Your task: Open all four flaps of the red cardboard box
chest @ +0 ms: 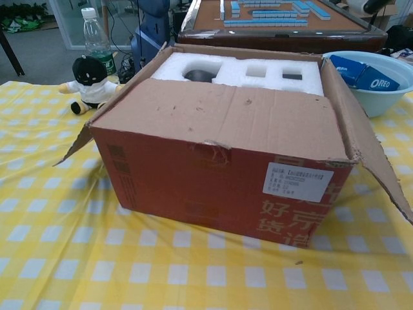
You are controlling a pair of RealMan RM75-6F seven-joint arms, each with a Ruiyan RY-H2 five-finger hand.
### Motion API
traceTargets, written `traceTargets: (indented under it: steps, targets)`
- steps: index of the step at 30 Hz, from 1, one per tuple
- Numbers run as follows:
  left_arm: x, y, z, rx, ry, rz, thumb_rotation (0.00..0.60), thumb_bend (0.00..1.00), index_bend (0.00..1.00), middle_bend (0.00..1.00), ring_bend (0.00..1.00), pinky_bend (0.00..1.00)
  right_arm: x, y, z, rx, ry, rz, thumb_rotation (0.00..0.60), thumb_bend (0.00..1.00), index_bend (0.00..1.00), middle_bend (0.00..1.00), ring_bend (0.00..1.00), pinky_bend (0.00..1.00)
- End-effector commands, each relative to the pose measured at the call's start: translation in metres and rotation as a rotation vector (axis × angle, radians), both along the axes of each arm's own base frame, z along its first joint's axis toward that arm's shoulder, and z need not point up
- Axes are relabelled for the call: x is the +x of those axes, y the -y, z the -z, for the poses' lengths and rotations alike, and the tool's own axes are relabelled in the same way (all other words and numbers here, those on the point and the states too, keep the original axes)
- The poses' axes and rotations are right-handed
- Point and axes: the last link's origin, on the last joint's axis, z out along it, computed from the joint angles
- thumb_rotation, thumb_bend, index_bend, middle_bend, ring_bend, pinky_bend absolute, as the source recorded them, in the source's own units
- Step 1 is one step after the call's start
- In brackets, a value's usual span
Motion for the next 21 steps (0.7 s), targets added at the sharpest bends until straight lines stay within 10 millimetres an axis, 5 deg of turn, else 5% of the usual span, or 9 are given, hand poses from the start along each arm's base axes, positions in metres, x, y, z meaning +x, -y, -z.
traceTargets:
  steps: [1, 6, 21]
  targets:
    - [0.002, 0.001, 0.001, -0.002, -0.001, 0.003, 0.249, 0.48, 0.45, 0.34, 0.14, 0.00, -0.008, -0.023, 0.007, 0.106, -0.011, 0.014, 0.600, 0.84, 0.18, 0.22, 0.11, 0.06]
    - [0.002, 0.003, 0.002, -0.006, 0.000, 0.003, 0.245, 0.48, 0.46, 0.34, 0.14, 0.00, -0.005, -0.029, 0.020, 0.172, -0.031, 0.003, 0.600, 0.99, 0.24, 0.23, 0.11, 0.06]
    - [-0.012, 0.007, 0.000, -0.005, 0.009, -0.031, 0.248, 0.48, 0.46, 0.34, 0.14, 0.00, 0.006, -0.025, 0.056, 0.263, -0.079, -0.011, 0.600, 1.00, 0.30, 0.23, 0.11, 0.06]
